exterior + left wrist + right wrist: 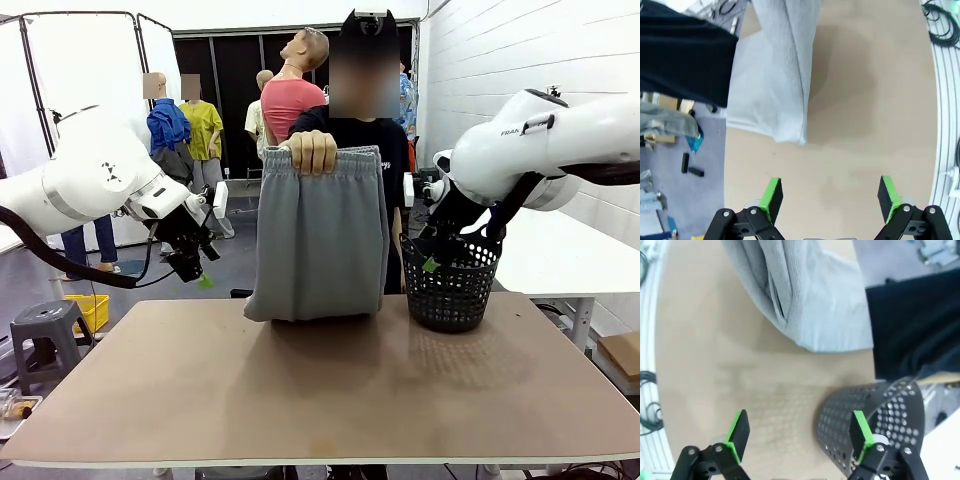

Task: Fold the training pants.
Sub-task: Grab both ends of the Training pants handed by a person.

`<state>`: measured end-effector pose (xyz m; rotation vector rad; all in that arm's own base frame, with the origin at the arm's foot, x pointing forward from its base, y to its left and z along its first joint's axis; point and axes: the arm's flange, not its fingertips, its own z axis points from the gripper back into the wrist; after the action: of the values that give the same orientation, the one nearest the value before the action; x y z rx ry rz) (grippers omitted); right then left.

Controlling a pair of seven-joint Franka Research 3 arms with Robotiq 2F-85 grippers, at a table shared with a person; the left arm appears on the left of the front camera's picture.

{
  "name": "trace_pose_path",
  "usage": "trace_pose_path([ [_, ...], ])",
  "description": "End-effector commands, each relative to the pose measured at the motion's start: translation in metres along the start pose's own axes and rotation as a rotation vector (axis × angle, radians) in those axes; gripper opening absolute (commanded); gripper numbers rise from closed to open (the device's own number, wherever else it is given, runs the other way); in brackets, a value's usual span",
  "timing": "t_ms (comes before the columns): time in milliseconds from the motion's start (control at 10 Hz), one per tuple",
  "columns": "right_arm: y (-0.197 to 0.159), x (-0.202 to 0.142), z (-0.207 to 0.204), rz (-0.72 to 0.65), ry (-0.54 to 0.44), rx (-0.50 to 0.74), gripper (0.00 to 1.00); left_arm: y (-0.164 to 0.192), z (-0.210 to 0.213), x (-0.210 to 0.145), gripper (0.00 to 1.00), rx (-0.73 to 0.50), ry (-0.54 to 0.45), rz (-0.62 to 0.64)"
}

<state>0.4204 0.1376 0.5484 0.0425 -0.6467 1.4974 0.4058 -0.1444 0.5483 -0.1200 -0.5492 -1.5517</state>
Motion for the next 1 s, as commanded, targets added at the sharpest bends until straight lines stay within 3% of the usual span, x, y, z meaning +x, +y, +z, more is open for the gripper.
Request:
trace_pose_path([
  [0,-0.006,-0.004,-0.007,0.024,-0.116,0.034,1.0,0.0,-0.006,-0.006,1.0,-0.045,-0.138,-0.03],
  [300,-0.001,-0.005,-0.013,0.042,-0.335,0.091,1.0,-0.003,-0.01,-0.001,1.0,-0.055,-0.296,-0.027],
  [900,0.004,0.004,-0.026,0.029,-0.585,0.119,1.0,-0.012,-0.018,0.012,1.0,-0.026,-0.546,0.023],
])
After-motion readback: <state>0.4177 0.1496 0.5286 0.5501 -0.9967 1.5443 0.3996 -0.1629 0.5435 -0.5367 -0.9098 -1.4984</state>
